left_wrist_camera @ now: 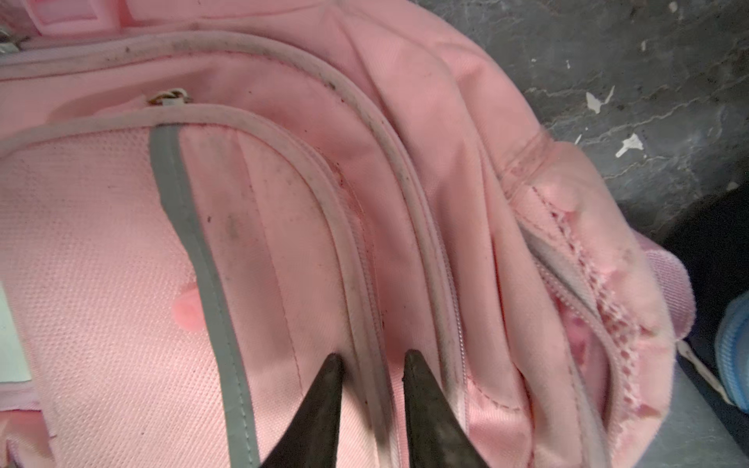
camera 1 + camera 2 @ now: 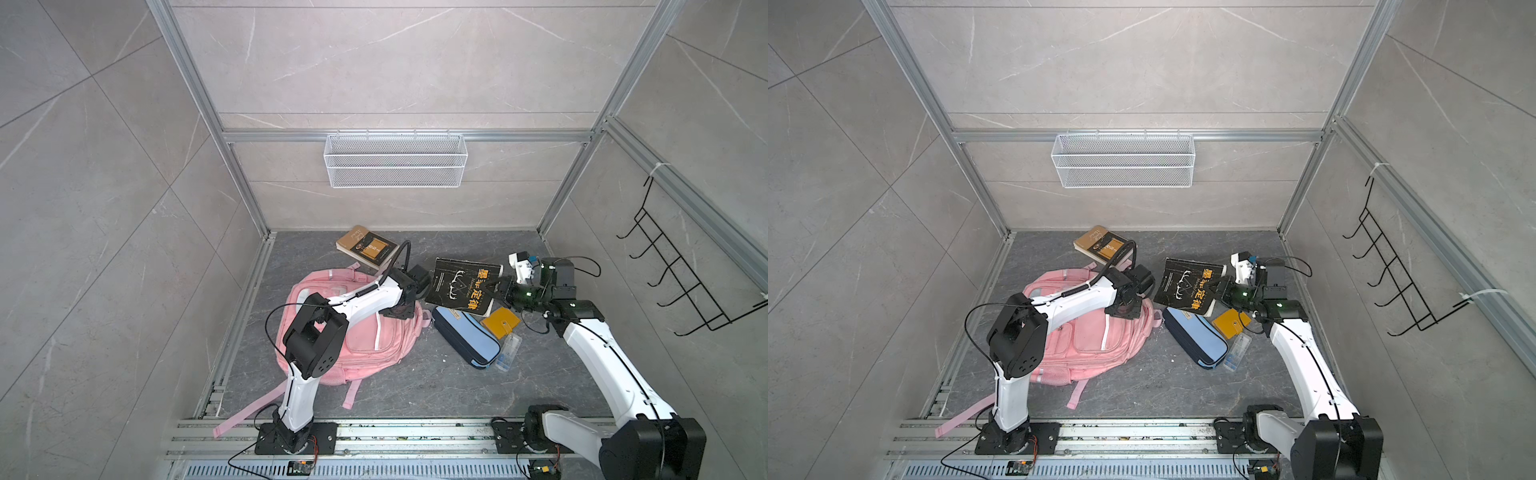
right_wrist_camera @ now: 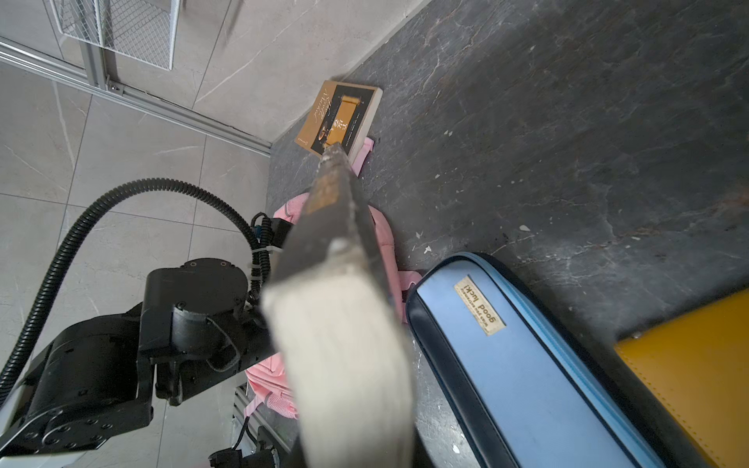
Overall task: Pack the student bag
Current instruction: 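Lower the left gripper onto the backpack's zipped opening while right holds the book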
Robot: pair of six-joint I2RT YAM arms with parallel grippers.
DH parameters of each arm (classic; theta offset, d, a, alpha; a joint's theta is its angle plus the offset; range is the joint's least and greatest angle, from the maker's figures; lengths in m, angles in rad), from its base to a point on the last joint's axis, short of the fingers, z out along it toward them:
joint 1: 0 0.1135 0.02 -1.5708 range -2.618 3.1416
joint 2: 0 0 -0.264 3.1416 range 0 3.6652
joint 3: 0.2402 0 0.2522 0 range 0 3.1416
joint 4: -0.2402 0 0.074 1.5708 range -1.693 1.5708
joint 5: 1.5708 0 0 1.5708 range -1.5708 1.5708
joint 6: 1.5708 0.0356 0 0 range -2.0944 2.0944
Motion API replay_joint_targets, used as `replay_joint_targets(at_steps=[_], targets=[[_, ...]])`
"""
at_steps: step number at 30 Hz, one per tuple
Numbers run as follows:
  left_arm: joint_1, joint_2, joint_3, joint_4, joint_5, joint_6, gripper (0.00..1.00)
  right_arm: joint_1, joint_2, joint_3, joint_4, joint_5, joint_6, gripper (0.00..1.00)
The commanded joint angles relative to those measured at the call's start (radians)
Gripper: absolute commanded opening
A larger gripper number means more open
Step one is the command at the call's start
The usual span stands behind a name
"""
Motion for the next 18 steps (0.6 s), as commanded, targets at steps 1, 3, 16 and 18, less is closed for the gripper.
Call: replay_joint_targets(at_steps=[1,3,16,18], targets=[[-0.014,0.031,0.031,-0.066,-0.033,0.006,0.27,-0.005,-0.015,0.012,0.073,-0.039,0.014,0.0],[-0.016,0.034,0.032,-0.066,-0.028,0.005,0.27,-0.005,-0.018,0.017,0.076,-0.041,0.02,0.0],[0.038,-0.19,0.056,-0.01,0.065,0.024,0.0,-0.005,-0.046,0.043,0.03,-0.043,-0.007,0.0],[0.08,-0.266,0.028,0.004,0.104,0.03,0.0,-0.005,-0.052,0.04,0.024,-0.047,-0.013,0.0]])
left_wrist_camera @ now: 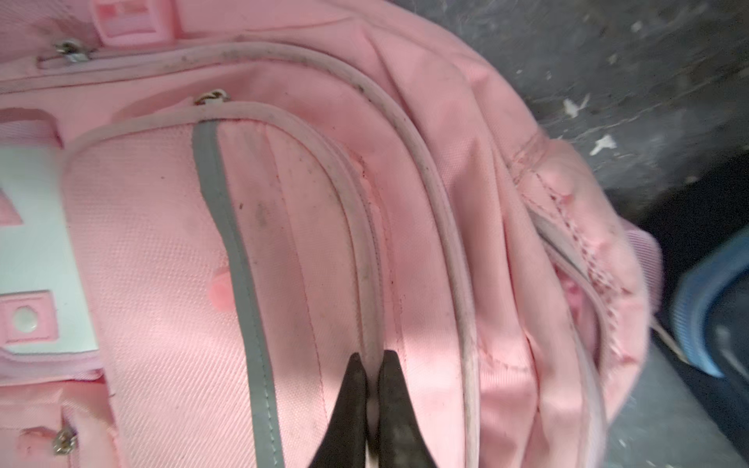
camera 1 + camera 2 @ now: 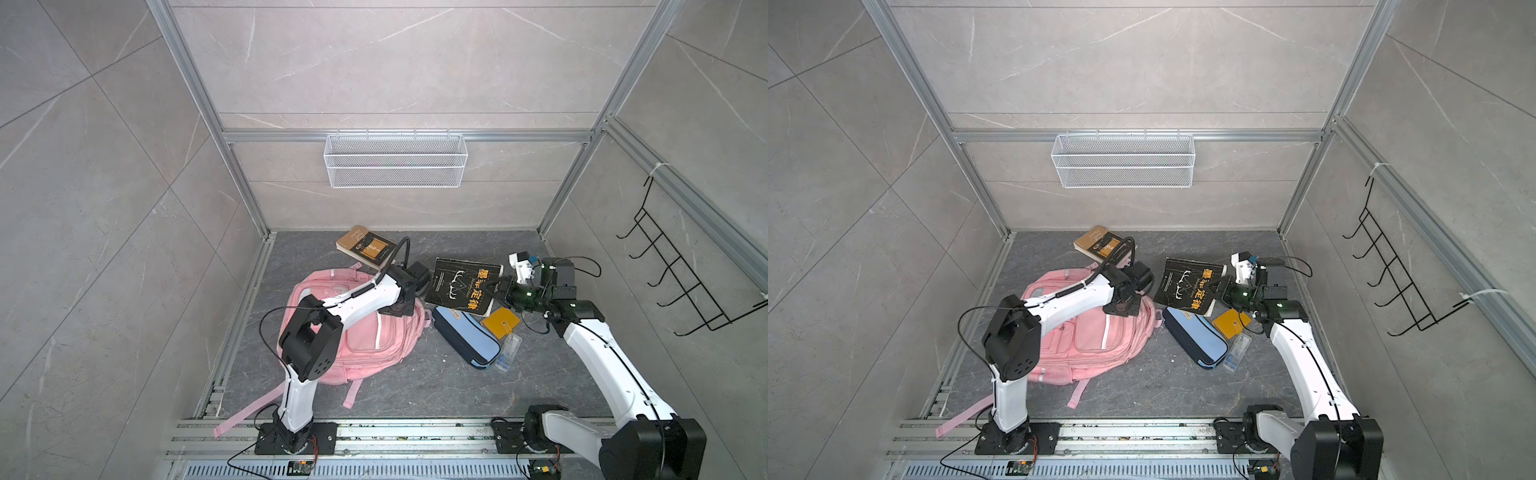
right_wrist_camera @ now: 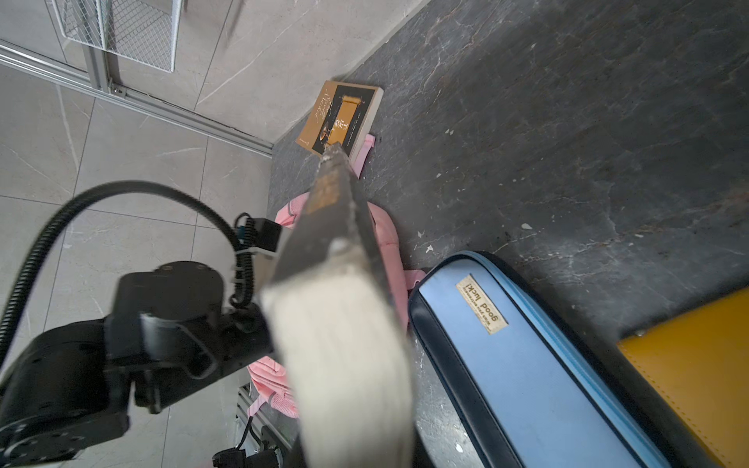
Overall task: Pack the student bag
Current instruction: 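Lower the left gripper onto the backpack's zipped opening while right holds the book, then pinch and lift the backpack's top edge with the left gripper, opening it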
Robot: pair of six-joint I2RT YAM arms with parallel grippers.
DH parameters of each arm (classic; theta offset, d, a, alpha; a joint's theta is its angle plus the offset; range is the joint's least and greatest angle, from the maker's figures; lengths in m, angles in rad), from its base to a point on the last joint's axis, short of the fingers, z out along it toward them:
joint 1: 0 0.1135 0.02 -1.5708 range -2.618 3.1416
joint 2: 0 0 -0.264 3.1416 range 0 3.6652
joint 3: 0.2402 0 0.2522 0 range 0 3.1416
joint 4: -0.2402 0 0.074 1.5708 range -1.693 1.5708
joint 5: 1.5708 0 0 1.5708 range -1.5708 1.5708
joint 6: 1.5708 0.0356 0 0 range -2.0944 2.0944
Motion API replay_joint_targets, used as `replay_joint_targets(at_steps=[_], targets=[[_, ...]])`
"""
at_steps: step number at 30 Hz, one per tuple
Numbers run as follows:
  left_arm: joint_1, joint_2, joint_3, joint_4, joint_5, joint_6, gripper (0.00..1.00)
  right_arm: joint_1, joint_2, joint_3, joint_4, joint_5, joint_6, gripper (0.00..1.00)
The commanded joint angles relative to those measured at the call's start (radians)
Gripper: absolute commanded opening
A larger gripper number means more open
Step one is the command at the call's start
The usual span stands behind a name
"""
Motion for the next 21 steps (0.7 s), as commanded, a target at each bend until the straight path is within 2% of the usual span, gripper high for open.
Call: replay_joint_targets(at_steps=[1,4,6,8,13,16,21], targets=[[0.076,-0.217,-0.02,0.066,0.107,0.033,0.0,-0.005,-0.046,0.037,0.034,-0.05,-0.02,0.0],[0.172,-0.364,-0.163,0.238,0.3,0.064,0.0,-0.005,-0.053,0.022,0.065,-0.079,-0.006,0.0],[0.213,-0.45,-0.229,0.316,0.369,0.105,0.0,-0.002,-0.054,0.013,0.076,-0.089,0.001,0.0],[0.255,-0.515,-0.267,0.35,0.459,0.152,0.0,-0.003,-0.053,0.001,0.105,-0.114,0.02,0.0],[0.406,-0.647,-0.346,0.453,0.743,0.171,0.0,0.03,-0.028,-0.014,0.168,-0.145,0.064,0.0],[0.46,-0.711,-0.369,0.504,0.856,0.186,0.0,0.079,-0.017,-0.006,0.171,-0.111,0.07,0.0],[0.512,-0.763,-0.402,0.573,0.975,0.163,0.0,0.201,0.026,-0.025,0.277,-0.054,0.173,0.0]])
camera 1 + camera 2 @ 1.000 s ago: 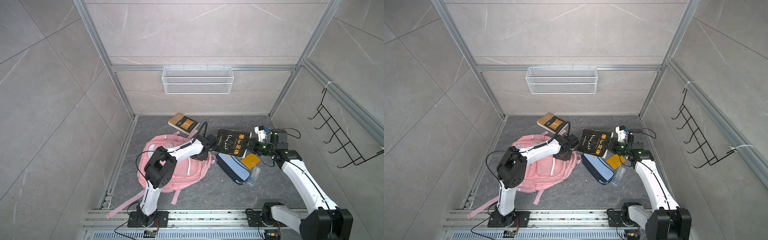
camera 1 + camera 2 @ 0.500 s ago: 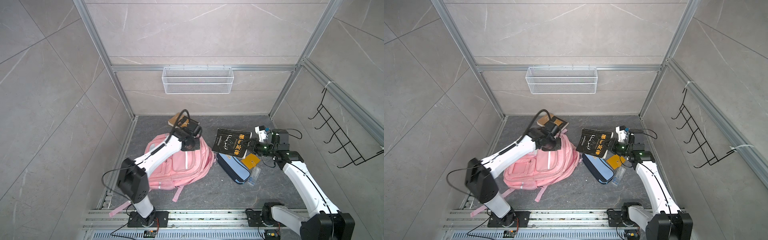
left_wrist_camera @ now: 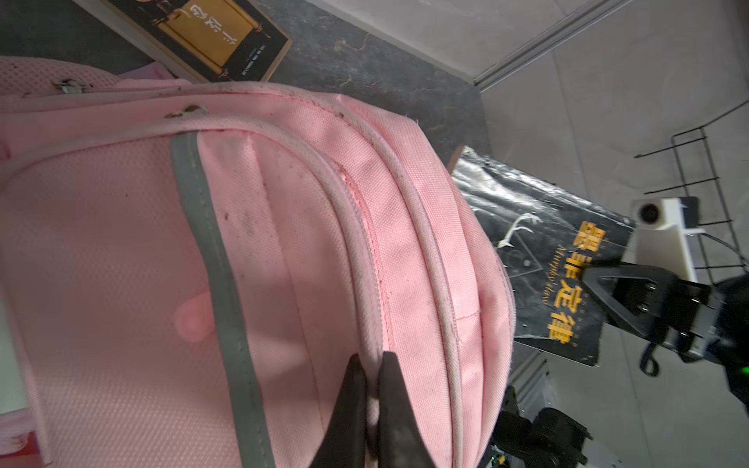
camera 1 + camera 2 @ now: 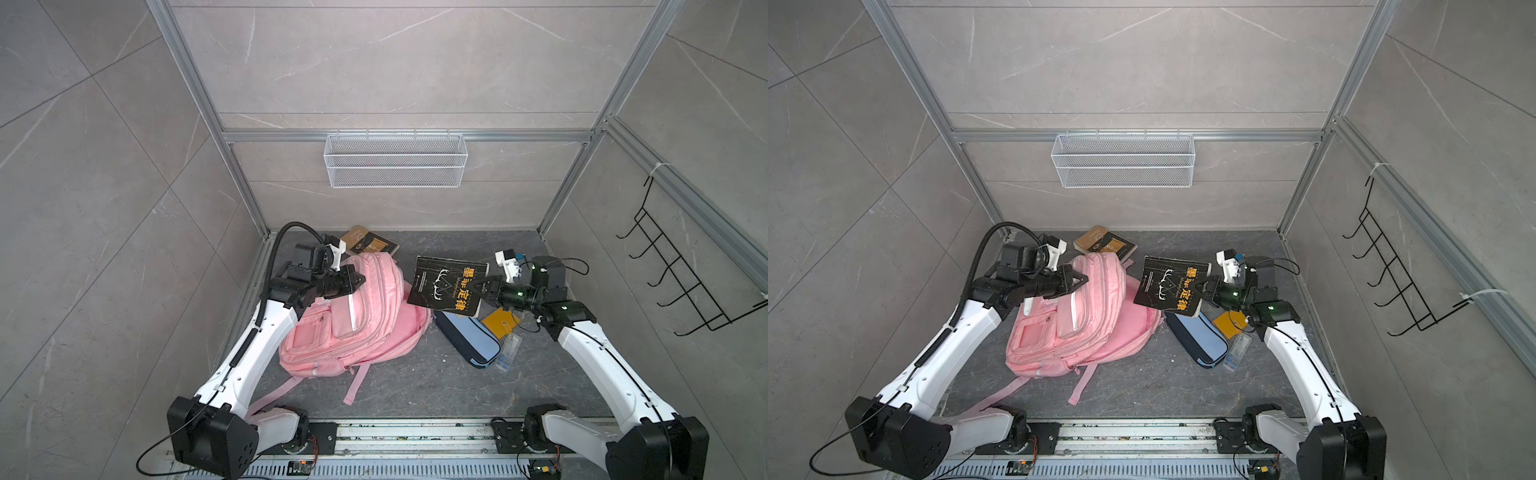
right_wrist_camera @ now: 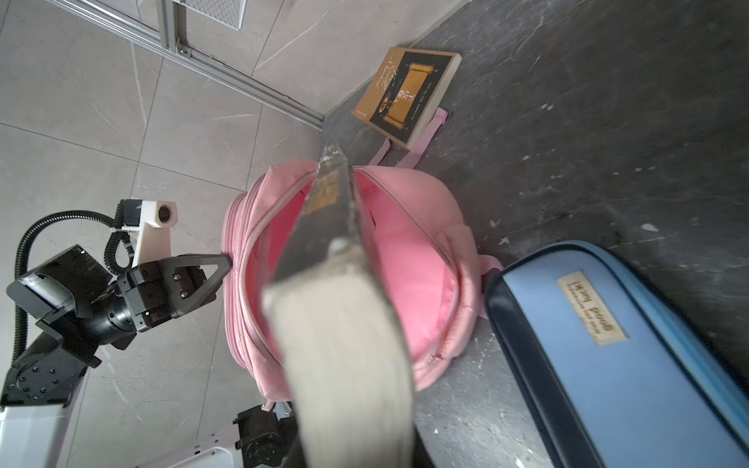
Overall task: Pack the student bag
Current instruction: 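Pinch and lift the backpack's top edge with the left gripper, opening it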
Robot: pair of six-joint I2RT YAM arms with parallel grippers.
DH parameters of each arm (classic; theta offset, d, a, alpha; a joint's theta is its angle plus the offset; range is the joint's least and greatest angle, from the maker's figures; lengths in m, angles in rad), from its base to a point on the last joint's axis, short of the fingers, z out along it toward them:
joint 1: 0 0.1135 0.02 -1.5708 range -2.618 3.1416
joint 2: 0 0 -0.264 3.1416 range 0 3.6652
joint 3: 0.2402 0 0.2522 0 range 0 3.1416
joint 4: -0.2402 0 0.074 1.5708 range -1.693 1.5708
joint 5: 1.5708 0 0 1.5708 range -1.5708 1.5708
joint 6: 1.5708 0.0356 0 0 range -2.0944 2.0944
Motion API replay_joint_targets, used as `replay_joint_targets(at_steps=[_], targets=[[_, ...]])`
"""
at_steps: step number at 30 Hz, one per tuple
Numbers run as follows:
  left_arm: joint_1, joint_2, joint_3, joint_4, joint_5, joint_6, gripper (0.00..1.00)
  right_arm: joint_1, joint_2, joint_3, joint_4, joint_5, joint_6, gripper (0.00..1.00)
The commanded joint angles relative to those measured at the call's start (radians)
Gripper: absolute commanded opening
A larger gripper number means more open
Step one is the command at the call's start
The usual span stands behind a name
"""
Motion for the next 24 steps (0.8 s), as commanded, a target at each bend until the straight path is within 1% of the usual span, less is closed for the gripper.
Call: replay_joint_targets(at_steps=[1,3,5,10,14,19,22,24], targets=[[0.019,-0.076,0.015,0.215,0.21,0.015,0.0,0.096,0.035,0.0,0.141,0.032,0.082,0.0],[0.024,-0.085,0.009,0.243,0.232,-0.003,0.0,0.159,0.076,0.003,0.167,0.064,0.103,0.0],[0.03,-0.088,0.006,0.275,0.263,-0.02,0.0,0.211,0.118,-0.005,0.229,0.09,0.138,0.0],[0.049,-0.091,0.018,0.313,0.316,-0.051,0.0,0.298,0.238,0.01,0.376,0.101,0.23,0.0],[0.067,-0.087,0.036,0.308,0.35,-0.06,0.0,0.343,0.312,0.055,0.407,0.107,0.24,0.0],[0.078,-0.077,0.047,0.303,0.394,-0.07,0.0,0.382,0.423,0.076,0.533,0.074,0.312,0.0],[0.08,-0.077,0.042,0.292,0.401,-0.067,0.0,0.409,0.47,0.086,0.579,0.064,0.335,0.0],[0.083,-0.082,0.039,0.288,0.395,-0.067,0.0,0.42,0.476,0.092,0.583,0.064,0.34,0.0]])
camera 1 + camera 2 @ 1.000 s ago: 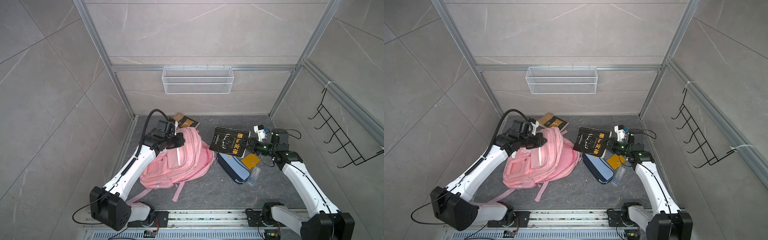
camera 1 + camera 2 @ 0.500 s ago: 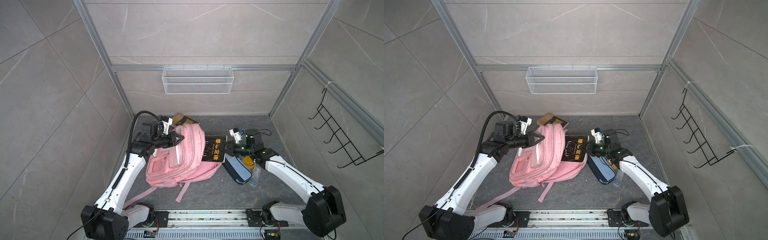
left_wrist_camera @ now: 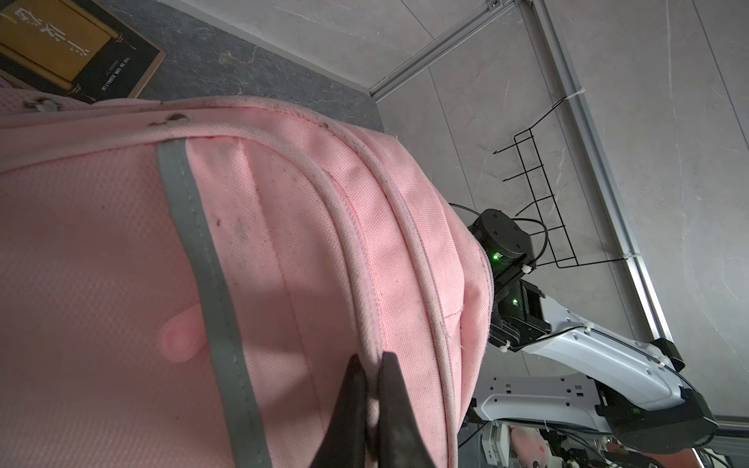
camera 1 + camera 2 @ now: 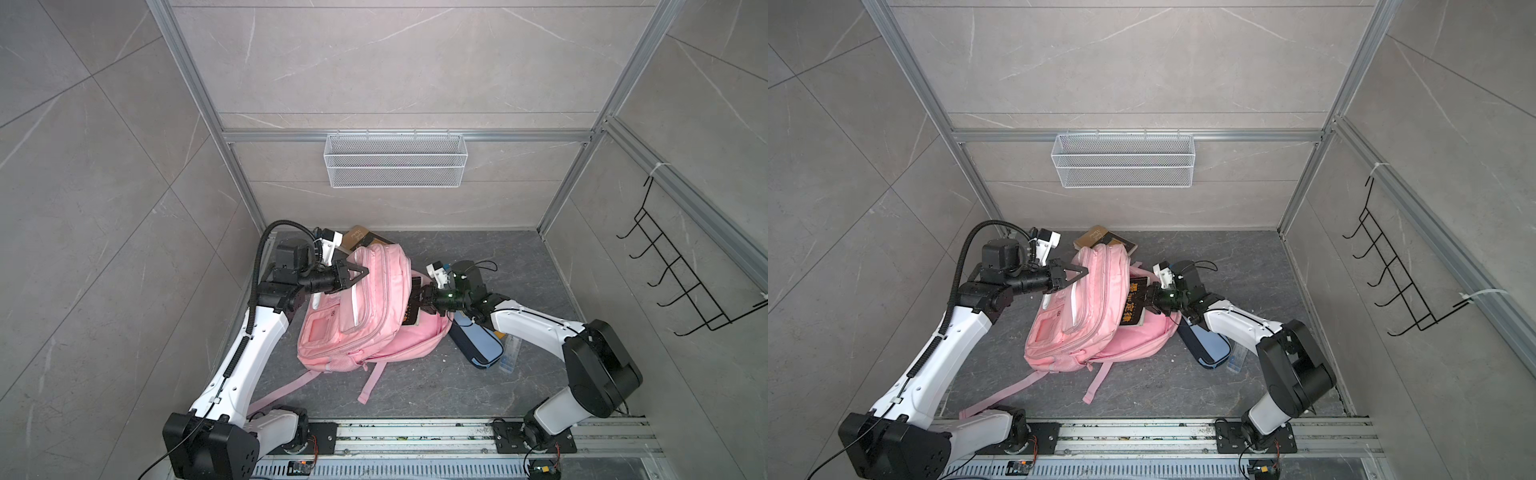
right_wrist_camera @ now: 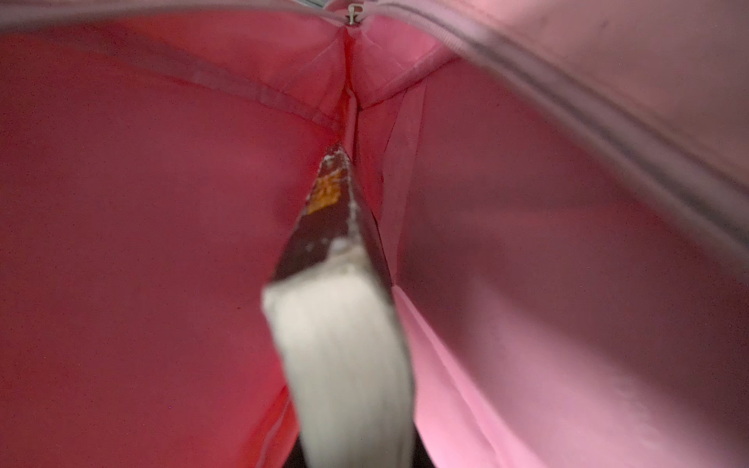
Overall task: Pack the student bag
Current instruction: 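Pinch and lift the backpack's top edge with the left gripper, opening it, then insert the black book into the backpack with the right gripper while left holds it open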
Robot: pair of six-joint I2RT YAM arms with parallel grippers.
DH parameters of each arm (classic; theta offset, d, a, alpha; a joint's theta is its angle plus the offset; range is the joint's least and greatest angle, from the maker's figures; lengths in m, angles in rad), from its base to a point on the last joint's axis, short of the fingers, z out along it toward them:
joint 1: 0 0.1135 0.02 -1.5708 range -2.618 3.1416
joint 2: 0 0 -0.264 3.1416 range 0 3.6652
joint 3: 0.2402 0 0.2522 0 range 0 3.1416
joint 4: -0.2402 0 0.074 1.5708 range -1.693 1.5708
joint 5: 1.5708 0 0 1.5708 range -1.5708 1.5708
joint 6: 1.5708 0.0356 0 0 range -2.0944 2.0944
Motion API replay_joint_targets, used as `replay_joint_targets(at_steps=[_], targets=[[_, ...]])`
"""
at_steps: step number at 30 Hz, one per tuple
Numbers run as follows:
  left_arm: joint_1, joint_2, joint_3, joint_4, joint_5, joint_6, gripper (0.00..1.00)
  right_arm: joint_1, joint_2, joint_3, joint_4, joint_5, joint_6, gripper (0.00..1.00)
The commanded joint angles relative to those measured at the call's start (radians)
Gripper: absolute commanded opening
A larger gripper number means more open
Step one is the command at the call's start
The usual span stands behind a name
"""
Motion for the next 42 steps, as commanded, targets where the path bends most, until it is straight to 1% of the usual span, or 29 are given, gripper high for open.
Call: replay_joint_targets(at_steps=[1,3,6,9,13,16,19,23,32,36,40,42], targets=[[0.004,-0.053,0.059,0.147,0.092,0.004,0.0,0.026,0.001,0.055,0.121,-0.035,0.035,0.0],[0.01,-0.057,0.056,0.132,0.087,0.012,0.0,0.028,-0.017,0.062,0.088,-0.026,0.019,0.0],[0.027,-0.067,0.045,0.124,0.089,0.02,0.0,0.028,-0.079,0.089,-0.052,0.004,-0.065,0.0],[0.051,-0.076,0.019,0.134,0.114,0.012,0.0,0.027,-0.151,0.092,-0.139,0.014,-0.104,0.0],[0.066,-0.081,0.019,0.129,0.134,0.017,0.0,0.029,-0.21,0.088,-0.142,-0.05,-0.106,0.0],[0.067,-0.076,0.018,0.136,0.15,0.014,0.0,0.031,-0.207,0.099,-0.136,-0.108,-0.111,0.0],[0.067,-0.075,0.007,0.17,0.164,-0.015,0.0,0.033,-0.179,0.109,-0.116,-0.13,-0.099,0.0],[0.067,-0.082,0.004,0.183,0.188,-0.03,0.0,0.039,-0.114,0.112,-0.023,-0.149,-0.045,0.0],[0.068,-0.104,-0.03,0.208,0.205,-0.056,0.0,0.1,0.113,0.206,0.171,-0.194,0.065,0.0],[0.067,-0.106,-0.032,0.213,0.209,-0.059,0.0,0.113,0.199,0.237,0.147,-0.183,0.049,0.0],[0.067,-0.107,-0.038,0.227,0.214,-0.071,0.0,0.116,0.277,0.304,0.011,-0.135,-0.042,0.0],[0.067,-0.106,-0.042,0.244,0.218,-0.083,0.0,0.117,0.309,0.333,-0.018,-0.121,-0.064,0.0]])
